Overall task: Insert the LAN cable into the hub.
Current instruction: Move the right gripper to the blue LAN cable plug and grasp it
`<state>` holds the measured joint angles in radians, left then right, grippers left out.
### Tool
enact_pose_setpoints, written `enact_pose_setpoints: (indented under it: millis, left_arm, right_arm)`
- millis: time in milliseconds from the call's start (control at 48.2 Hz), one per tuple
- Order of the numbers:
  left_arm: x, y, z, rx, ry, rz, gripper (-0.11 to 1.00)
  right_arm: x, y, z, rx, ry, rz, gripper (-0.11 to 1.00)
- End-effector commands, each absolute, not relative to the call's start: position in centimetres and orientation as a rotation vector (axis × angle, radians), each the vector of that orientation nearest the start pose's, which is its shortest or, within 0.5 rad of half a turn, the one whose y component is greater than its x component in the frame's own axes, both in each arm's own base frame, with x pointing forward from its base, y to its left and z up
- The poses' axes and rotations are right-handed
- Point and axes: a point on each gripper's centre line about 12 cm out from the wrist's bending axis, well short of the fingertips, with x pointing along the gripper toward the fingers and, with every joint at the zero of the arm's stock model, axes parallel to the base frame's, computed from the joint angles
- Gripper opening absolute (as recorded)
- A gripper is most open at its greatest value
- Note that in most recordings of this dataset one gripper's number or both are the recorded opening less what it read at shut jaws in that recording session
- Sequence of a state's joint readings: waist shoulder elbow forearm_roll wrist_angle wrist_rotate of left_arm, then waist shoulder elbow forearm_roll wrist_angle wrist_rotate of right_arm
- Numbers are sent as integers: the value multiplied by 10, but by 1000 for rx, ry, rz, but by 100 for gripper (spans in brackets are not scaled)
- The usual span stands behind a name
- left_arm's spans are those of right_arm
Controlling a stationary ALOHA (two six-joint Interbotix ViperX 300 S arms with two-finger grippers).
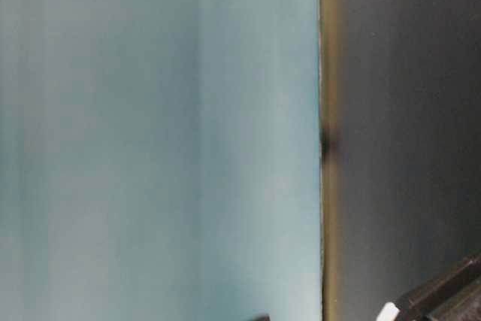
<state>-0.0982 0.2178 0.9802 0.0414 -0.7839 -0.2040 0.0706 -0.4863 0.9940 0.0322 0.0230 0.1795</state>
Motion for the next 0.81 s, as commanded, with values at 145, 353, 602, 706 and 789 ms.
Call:
enact_pose_setpoints:
  millis: [145, 353, 602, 706, 789]
  left_arm:
    - [352, -39, 126, -117, 315, -110, 28]
    - [349, -39, 148, -103, 299, -112, 28]
    - [346, -37, 174, -89, 322, -105, 28]
    - [347, -37, 179, -89, 333, -103, 28]
    - [347, -38, 180, -91, 342, -102, 28]
  right_arm:
    - [298, 33, 201, 175, 469, 57, 32]
    - [308, 38, 166, 158, 539, 63, 81]
    - [320, 40, 132, 137, 555, 67, 76]
    - [325, 40, 115, 139, 554, 62, 76]
    - [329, 40, 101, 143, 558, 55, 76]
